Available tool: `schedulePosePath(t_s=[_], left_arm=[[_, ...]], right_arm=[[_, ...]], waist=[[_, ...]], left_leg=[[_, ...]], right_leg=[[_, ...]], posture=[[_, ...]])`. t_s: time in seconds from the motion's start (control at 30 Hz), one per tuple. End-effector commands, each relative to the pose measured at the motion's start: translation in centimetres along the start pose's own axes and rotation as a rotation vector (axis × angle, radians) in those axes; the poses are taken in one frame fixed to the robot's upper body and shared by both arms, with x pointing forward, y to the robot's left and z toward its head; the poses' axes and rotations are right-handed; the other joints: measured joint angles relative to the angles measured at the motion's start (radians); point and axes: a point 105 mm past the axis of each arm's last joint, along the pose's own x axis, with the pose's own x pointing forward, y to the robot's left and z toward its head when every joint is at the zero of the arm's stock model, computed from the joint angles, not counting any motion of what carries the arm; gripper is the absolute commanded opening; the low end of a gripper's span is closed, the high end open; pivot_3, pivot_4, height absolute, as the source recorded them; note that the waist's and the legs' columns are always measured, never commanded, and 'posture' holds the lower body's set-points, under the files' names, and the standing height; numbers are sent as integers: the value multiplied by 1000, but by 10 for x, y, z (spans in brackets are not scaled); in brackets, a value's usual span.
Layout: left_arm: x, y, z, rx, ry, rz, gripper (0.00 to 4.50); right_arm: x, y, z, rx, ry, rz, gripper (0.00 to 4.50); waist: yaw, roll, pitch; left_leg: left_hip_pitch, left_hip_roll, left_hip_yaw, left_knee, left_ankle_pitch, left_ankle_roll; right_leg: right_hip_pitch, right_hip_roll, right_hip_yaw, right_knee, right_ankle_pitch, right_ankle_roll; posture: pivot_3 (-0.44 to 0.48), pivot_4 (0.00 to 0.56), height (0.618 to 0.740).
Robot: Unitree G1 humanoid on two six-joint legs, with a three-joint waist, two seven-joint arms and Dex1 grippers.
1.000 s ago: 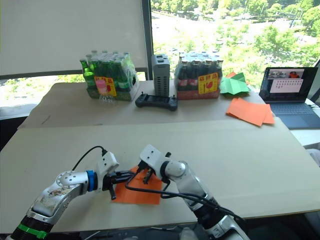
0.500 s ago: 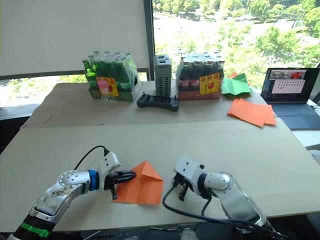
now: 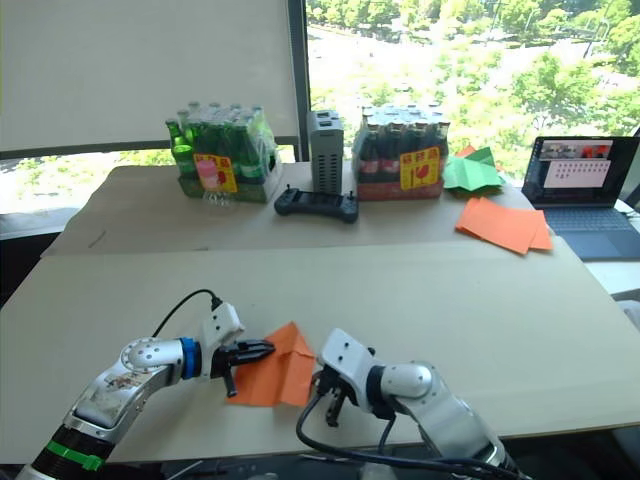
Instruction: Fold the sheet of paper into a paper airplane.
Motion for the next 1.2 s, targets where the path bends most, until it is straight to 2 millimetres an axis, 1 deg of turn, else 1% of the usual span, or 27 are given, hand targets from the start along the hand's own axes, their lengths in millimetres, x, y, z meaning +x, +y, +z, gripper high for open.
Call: schedulePosePath(t_s=[0.03, 0.13, 0.2, 0.37, 0.5, 0.67, 0.87, 1.0, 1.1, 1.2], left_arm=[[2, -1, -26, -52, 97, 4, 275], [2, 0, -26, -49, 97, 5, 275], [2, 1, -25, -45, 97, 4, 275], [3, 4, -18, -33, 84, 6, 275], [-1, 9, -8, -4, 75, 9, 275], [-12, 16, 2, 32, 71, 25, 275], [-19, 20, 14, 49, 52, 40, 275], [-16, 16, 32, 60, -1, 27, 275], [-13, 12, 35, 57, -15, 9, 275], [-9, 6, 34, 53, -13, -13, 275]], right_arm=[[-4, -10, 22, 2, -108, -35, 0], [-3, -12, 32, 29, -162, -36, 0], [-2, -12, 35, 39, -177, -37, 0], [4, -7, 46, 36, -213, -17, 0], [11, -7, 47, 34, -207, -17, 0], [15, -10, 47, 25, -200, -26, 0], [20, -11, 45, 12, -190, -26, 0], [21, -11, 45, 9, -186, -23, 0], [21, -11, 44, 8, -184, -22, 0], [22, -12, 44, 2, -180, -23, 0]], waist=[[2, 0, 0], [3, 0, 0], [4, 0, 0], [5, 0, 0], [5, 0, 0], [0, 0, 0], [-9, 0, 1], [-9, -1, 1], [-9, -1, 2], [-8, -2, 2]], left_leg=[[0, 0, 0, 0, 0, 0], [0, 0, 0, 0, 0, 0], [0, 0, 0, 0, 0, 0], [0, 0, 0, 0, 0, 0], [0, 0, 0, 0, 0, 0], [-1, 0, 0, 0, 0, 0], [-1, 0, 0, 0, 0, 0], [-2, 0, 0, 0, 0, 0], [-2, 0, 0, 0, 0, 0], [-2, 0, 0, 0, 0, 0]], right_leg=[[0, 0, 0, 0, 0, 0], [0, 0, 0, 0, 0, 0], [0, 0, 0, 0, 0, 0], [0, 0, 0, 0, 0, 0], [0, 1, 0, 0, 0, 0], [-2, 1, 0, 0, 0, 0], [-2, 1, 0, 0, 0, -1], [-4, 0, 0, 0, 1, -1], [-4, 0, 0, 0, 1, -1], [-4, 0, 0, 0, 1, -1]], posture=[[0, 150, 723], [0, 150, 723], [0, 150, 723], [0, 150, 723], [0, 150, 723], [0, 150, 723], [0, 150, 723], [0, 150, 723], [0, 150, 723], [0, 150, 723]])
